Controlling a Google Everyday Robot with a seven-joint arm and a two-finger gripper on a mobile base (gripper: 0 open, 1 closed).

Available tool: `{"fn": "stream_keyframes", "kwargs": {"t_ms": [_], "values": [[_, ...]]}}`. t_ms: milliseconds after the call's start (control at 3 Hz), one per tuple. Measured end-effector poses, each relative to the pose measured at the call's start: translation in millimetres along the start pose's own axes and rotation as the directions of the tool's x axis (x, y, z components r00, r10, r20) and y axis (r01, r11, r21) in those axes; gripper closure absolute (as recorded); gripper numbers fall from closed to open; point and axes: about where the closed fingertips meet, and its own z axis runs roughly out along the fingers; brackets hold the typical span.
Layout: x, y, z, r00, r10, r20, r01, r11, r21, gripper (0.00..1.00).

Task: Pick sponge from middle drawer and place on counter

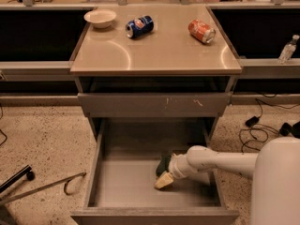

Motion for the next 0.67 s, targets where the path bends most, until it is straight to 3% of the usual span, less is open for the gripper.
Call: {"fn": "stream_keyframes", "kwargs": {"t_ms": [667], "values": [[-3.7,0.7,-5.2,1.0,0.0,0.0,0.0,1.0,0.0,0.65]]}}
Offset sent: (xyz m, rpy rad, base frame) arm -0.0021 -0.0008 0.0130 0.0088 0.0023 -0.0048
